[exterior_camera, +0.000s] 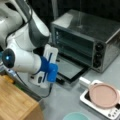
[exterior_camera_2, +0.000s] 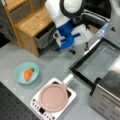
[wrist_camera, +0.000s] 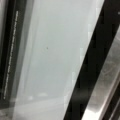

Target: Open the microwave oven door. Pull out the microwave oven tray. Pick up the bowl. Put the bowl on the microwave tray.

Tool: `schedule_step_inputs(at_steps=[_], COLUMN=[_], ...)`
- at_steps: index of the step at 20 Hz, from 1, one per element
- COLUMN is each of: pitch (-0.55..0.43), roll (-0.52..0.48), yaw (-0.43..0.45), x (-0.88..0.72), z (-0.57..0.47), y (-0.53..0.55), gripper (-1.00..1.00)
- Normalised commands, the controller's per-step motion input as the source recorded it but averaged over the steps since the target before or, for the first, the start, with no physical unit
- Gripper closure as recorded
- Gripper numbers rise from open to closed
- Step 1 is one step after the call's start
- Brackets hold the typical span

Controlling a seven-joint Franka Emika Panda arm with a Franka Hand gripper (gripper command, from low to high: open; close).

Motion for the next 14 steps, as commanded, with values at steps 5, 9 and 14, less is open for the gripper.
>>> schedule_step_inputs(at_steps=[5, 9, 14], pitch=[0.022, -0.015, -0.140], roll=[0.124, 0.093, 0.077], yaw=[0.160, 0.167, 0.144], x=[0.01, -0.09, -0.08], z=[0.10, 0.18, 0.15], y=[0.07, 0.37, 0.41], gripper=[-1.00, -1.00, -1.00])
